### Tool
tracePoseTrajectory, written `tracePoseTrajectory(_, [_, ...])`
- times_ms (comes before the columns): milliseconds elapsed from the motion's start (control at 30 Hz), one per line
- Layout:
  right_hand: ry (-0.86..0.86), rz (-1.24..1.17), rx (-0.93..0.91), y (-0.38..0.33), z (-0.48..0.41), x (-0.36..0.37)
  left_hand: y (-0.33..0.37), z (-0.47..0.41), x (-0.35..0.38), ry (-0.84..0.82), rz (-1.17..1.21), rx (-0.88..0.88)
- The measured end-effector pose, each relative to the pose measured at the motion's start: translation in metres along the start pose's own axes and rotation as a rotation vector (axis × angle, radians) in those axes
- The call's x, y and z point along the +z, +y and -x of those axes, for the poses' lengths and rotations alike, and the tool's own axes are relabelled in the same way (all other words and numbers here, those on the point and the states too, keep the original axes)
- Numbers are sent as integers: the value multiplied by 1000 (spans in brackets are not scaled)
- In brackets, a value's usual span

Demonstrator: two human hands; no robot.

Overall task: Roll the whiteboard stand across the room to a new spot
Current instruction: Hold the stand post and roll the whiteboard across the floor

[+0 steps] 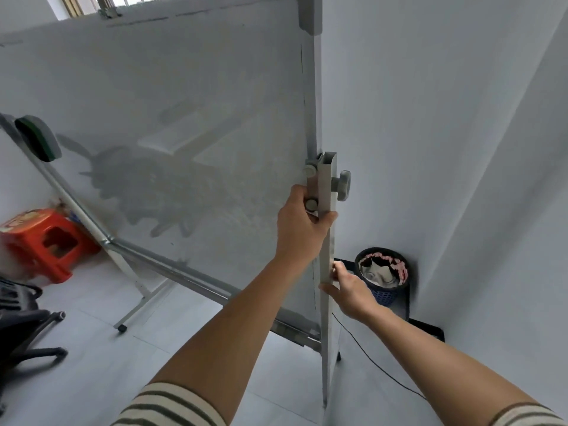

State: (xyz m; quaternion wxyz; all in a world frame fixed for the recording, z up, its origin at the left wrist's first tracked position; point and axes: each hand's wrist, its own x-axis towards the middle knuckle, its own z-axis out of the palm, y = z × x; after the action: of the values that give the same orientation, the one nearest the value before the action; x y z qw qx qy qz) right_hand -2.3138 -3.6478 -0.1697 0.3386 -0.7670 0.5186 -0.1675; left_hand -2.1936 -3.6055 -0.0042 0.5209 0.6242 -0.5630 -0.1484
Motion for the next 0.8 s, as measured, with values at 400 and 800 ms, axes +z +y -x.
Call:
tracePoseTrajectory(400, [64, -13, 87, 1, -167, -34, -63, -169, 66, -4, -47, 67])
tracePoseTrajectory(800, [-38, -55, -1, 14, -281, -54, -89, -256, 92, 112, -86, -13])
